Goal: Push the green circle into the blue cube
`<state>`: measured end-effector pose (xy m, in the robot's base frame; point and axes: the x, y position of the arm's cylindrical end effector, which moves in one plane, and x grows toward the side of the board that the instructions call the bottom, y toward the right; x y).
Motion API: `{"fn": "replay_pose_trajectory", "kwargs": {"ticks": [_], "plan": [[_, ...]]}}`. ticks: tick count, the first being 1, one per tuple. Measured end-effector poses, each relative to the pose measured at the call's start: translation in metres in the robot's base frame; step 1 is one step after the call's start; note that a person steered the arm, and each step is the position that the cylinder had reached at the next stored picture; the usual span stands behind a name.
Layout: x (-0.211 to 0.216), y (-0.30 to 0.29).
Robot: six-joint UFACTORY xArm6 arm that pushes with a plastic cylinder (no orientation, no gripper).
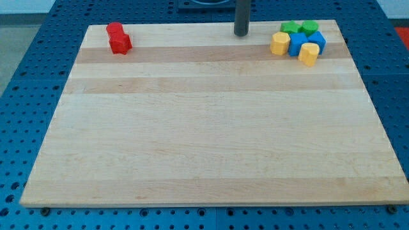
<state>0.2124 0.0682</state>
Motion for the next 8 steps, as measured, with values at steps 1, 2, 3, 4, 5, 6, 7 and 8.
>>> {"fn": "replay_pose_trajectory", "kwargs": {"ticks": [1,2,3,4,5,6,7,8], "plan": [[-0.021,0.022],[-0.02,0.043],[-0.021,0.087],[-0.021,0.123],[-0.021,0.154],[-0.021,0.18],[-0.019,0.183],[-0.008,0.182]]}}
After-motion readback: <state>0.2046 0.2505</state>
